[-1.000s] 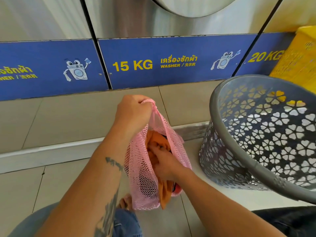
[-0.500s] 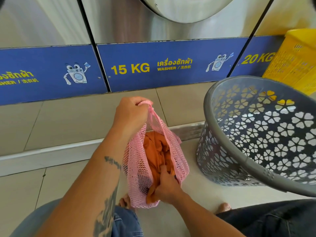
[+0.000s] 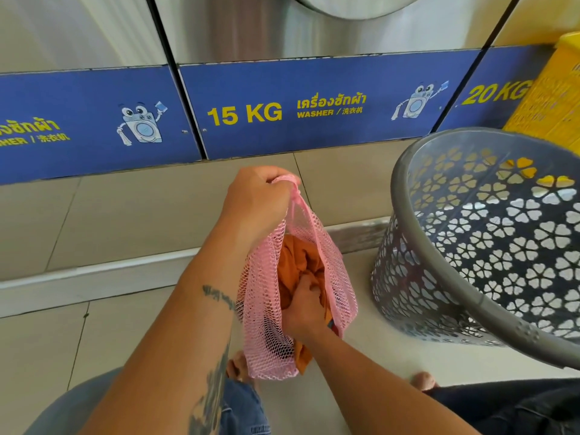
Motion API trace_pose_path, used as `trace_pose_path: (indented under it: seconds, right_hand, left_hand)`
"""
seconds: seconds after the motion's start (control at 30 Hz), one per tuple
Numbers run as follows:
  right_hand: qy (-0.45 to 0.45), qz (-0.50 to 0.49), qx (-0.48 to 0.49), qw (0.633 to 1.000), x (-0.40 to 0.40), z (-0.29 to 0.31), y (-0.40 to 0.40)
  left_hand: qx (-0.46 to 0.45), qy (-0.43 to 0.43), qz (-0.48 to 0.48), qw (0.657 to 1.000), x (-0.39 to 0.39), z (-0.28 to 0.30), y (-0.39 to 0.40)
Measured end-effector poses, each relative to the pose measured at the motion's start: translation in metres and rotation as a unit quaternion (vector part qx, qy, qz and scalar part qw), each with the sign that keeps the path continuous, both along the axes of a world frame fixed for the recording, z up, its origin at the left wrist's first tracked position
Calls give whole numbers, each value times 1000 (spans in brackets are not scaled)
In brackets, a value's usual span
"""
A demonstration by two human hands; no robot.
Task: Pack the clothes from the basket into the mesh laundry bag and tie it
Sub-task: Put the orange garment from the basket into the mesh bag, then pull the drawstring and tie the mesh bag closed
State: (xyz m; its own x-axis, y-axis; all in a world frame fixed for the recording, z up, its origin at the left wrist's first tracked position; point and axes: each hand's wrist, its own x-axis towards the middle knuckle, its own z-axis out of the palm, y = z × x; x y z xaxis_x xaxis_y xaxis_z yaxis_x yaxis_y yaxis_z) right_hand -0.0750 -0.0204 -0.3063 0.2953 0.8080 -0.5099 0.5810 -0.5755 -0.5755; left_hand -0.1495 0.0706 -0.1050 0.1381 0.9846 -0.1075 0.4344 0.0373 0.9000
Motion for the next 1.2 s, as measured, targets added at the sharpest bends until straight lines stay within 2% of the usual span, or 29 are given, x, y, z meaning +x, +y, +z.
trace_pose_path:
  seconds: [0.1, 0.23, 0.33, 0.43, 0.5, 0.57, 0.7, 0.87, 0.97, 1.07, 1.13, 1.2]
  right_hand:
    - [-47, 29, 34, 998, 0, -1, 3]
    - [25, -77, 116, 990, 10, 15, 29]
    - [109, -132, 179, 969, 10, 47, 49]
    - [115, -77, 227, 964, 5, 56, 46]
    - [83, 61, 131, 986, 4, 39, 32]
    - [68, 161, 15, 984, 8, 21, 15]
    - [99, 136, 18, 986, 17, 32, 2]
    - [63, 154, 27, 986, 44, 108, 2]
    - [46, 66, 130, 988, 59, 156, -1]
    - [22, -9, 262, 965, 62, 188, 2]
    - [31, 24, 273, 961, 55, 191, 6]
    - [50, 81, 237, 967, 46, 186, 8]
  left_hand:
    - [-4, 0, -11, 1000, -5, -1, 4]
    - [-11, -4, -7, 1000, -11, -2, 10]
    - [-11, -14, -2, 1000, -10, -2, 11]
    - [-7, -25, 8, 1000, -8, -2, 13]
    - [1, -26, 17, 1000, -9, -2, 14]
    - [7, -22, 23, 999, -11, -3, 14]
    - [6, -16, 24, 1000, -15, -3, 14]
    - [8, -6, 21, 1000, -17, 1, 1]
    - [3, 3, 23, 1000, -17, 1, -14]
    - [2, 38, 9, 999, -20, 4, -31]
    - [12, 59, -10, 998, -24, 7, -42]
    - [15, 74, -26, 997, -30, 9, -51]
